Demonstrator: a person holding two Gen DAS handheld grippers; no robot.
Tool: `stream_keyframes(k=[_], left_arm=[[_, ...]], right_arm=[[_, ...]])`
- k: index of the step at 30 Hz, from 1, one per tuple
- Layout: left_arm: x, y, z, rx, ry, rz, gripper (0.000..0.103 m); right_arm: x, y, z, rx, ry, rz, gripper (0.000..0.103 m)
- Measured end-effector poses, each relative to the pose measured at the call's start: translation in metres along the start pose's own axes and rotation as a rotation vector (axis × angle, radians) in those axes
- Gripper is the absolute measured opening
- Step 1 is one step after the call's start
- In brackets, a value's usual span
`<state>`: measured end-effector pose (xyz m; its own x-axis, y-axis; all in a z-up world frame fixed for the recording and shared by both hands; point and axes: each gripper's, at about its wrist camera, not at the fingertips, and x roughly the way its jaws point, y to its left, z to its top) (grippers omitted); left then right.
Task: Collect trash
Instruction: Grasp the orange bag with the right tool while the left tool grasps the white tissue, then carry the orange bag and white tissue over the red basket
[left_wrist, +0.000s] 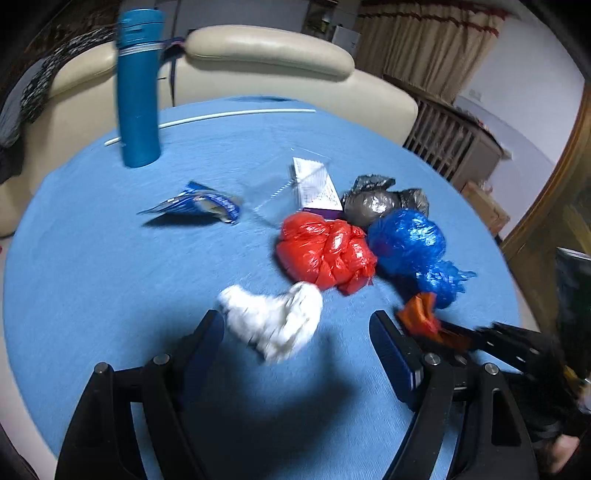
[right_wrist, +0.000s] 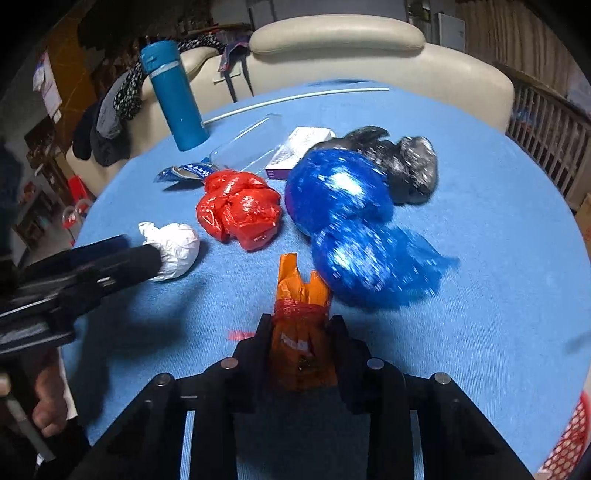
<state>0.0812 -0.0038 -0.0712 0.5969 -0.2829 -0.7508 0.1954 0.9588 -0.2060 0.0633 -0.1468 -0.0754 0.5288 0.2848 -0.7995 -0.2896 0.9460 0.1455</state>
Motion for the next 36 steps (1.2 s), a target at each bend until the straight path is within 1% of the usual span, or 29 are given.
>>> stream_keyframes(k=[2, 3, 4, 5, 7, 10, 16, 19, 30, 36], left_arm=[[0.016, 0.0, 0.003, -0.003, 0.025, 0.03, 0.081], [0.021, 0.002, 0.004, -0.012, 0.037, 0.027, 0.079], [0.024, 0.004, 0.004, -0.018, 0.042, 0.029, 0.041], [0.026, 0.004, 0.004, -0.015, 0.051, 0.037, 0.04], [0.021, 0.005, 0.003, -0.015, 0.041, 0.04, 0.039], [0.009, 0.006, -0.003, -0.011, 0.023, 0.076, 0.039], [-0.012, 0.013, -0.022, -0.06, 0.019, 0.1, 0.039], [-0.023, 0.011, -0.029, -0.061, 0.011, 0.105, 0.039], [-0.066, -0.021, -0.039, -0.002, -0.064, 0.1, 0.039], [-0.087, -0.038, -0.038, 0.031, -0.111, 0.095, 0.039]], right_arm=[[-0.004, -0.004, -0.004, 0.016, -0.004, 0.009, 0.032], [-0.005, -0.005, -0.006, 0.021, -0.005, 0.015, 0.032], [-0.007, -0.006, -0.008, 0.024, -0.006, 0.021, 0.032], [-0.009, -0.007, -0.01, 0.028, -0.008, 0.026, 0.032], [-0.012, -0.009, -0.014, 0.038, -0.013, 0.039, 0.032], [-0.016, -0.01, -0.018, 0.052, -0.022, 0.053, 0.032], [-0.03, -0.009, -0.027, 0.08, -0.058, 0.078, 0.032], [-0.04, -0.008, -0.03, 0.089, -0.079, 0.084, 0.032], [-0.098, -0.015, -0.044, 0.133, -0.208, 0.069, 0.032], [-0.129, -0.022, -0.049, 0.161, -0.279, 0.059, 0.032]])
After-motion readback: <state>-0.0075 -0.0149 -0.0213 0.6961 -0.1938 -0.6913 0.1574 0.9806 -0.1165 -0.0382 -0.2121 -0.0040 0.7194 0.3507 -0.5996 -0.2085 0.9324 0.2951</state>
